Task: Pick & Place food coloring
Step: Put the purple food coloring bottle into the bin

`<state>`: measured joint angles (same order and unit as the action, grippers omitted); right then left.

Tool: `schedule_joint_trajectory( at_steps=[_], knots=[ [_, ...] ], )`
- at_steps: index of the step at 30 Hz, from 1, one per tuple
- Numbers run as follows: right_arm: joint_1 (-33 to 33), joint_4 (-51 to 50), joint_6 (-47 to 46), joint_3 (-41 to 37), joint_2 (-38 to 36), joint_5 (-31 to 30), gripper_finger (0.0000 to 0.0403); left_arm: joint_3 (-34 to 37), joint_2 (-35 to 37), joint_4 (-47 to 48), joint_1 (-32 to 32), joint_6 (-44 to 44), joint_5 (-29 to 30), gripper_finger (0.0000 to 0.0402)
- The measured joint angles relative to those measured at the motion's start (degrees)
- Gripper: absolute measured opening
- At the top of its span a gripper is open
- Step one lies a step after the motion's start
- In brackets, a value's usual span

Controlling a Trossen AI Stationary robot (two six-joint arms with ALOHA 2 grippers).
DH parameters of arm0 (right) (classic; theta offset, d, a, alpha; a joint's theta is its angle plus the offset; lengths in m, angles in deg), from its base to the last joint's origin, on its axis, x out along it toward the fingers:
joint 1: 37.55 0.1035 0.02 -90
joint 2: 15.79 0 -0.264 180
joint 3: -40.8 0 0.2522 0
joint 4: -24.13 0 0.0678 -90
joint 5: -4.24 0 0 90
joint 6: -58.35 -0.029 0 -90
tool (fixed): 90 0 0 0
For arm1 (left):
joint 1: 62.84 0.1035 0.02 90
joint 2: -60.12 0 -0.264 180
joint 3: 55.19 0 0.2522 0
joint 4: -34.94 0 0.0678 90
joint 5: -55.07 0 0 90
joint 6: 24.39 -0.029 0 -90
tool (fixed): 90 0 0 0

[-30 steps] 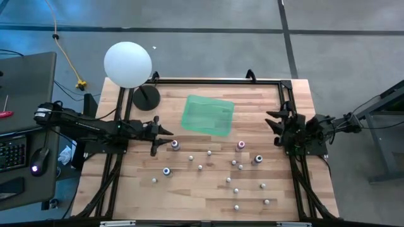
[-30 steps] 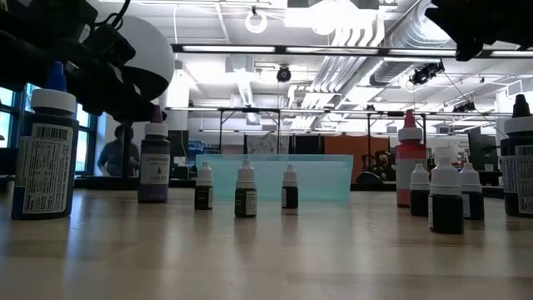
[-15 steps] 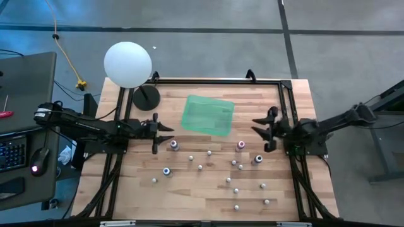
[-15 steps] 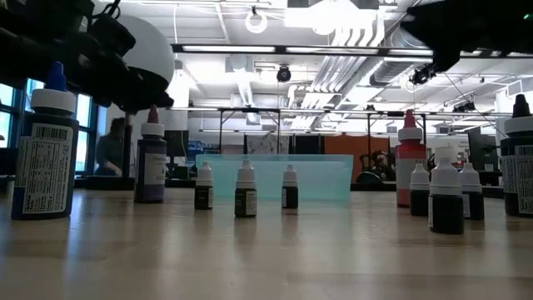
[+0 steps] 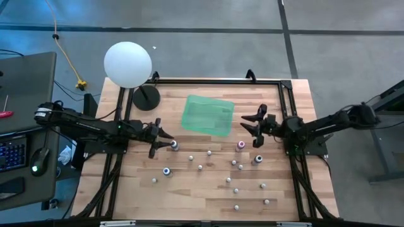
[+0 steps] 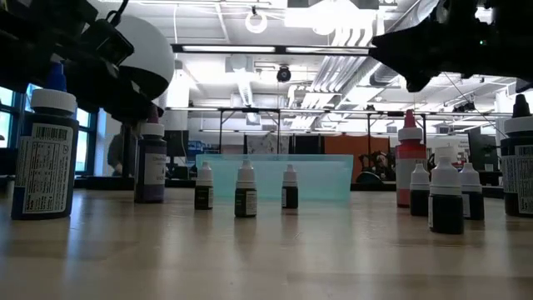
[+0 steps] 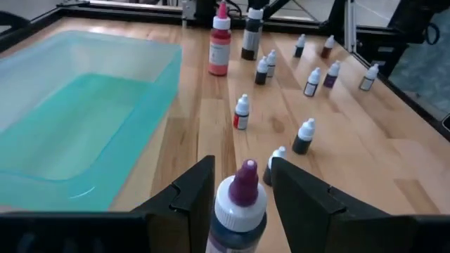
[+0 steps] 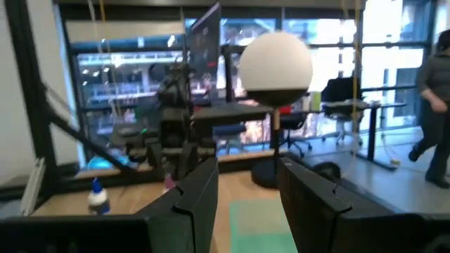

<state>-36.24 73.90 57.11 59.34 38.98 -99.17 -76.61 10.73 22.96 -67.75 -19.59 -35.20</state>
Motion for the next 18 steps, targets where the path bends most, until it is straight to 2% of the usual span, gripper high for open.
schedule_joint_trajectory(
  at_steps=[10,13,18],
  knots=[
    [-1.41,-0.42,-0.17,0.01,-0.07,-0.11,0.0139,0.0,-6.81,-5.36,0.02,-0.46,0.87,0.0131],
    [-1.41,-0.44,-0.21,0.01,-0.07,-0.11,0.0139,0.0,-8.49,-7.8,0.02,-1.48,1.35,0.0105],
    [-1.41,-0.46,-0.23,0.01,-0.07,-0.11,0.0139,0.0,-8.92,-10.72,0.02,-2.3,6.21,0.0028]
  ],
)
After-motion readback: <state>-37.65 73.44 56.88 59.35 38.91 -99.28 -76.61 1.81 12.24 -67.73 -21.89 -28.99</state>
